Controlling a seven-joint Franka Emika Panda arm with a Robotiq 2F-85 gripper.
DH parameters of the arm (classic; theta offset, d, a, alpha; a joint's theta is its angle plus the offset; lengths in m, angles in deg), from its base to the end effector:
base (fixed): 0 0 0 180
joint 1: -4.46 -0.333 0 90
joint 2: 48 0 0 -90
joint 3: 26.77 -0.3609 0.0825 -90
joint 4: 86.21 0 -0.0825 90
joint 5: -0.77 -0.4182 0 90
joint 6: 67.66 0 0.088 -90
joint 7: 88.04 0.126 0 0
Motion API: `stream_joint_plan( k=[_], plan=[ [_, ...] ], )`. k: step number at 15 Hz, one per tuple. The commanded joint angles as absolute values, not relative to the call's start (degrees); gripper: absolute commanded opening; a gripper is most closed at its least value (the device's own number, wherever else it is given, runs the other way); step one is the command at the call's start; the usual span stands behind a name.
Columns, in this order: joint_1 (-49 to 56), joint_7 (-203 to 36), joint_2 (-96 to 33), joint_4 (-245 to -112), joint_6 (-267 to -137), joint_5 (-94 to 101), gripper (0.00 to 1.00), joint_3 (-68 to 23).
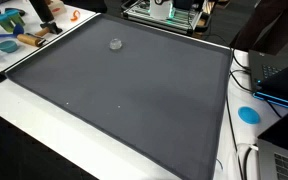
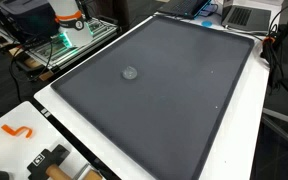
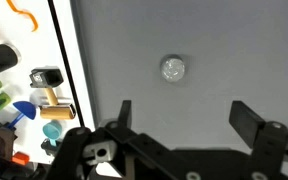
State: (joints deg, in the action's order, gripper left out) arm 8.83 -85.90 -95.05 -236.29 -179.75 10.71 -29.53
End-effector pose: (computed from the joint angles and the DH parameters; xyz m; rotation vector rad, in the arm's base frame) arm 0.3246 -0.0221 0.5162 2.9314 -0.0370 0.2294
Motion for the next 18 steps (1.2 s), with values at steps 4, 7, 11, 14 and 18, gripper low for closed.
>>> stream_joint_plan(
  k=[4,7,11,14,18],
  plan=[
    [8.2,-85.5,-95.0,-236.1,-179.5,11.1,1.0,-29.1],
    [7.9,-85.2,-93.4,-235.1,-179.7,10.4,1.0,-29.1],
    [6.4,-85.2,-84.9,-227.8,-178.6,7.3,1.0,-29.2],
    [5.9,-84.5,-77.2,-220.6,-176.7,6.4,1.0,-29.8],
    [6.0,-81.8,-67.5,-211.8,-172.9,6.1,1.0,-30.5]
  ],
)
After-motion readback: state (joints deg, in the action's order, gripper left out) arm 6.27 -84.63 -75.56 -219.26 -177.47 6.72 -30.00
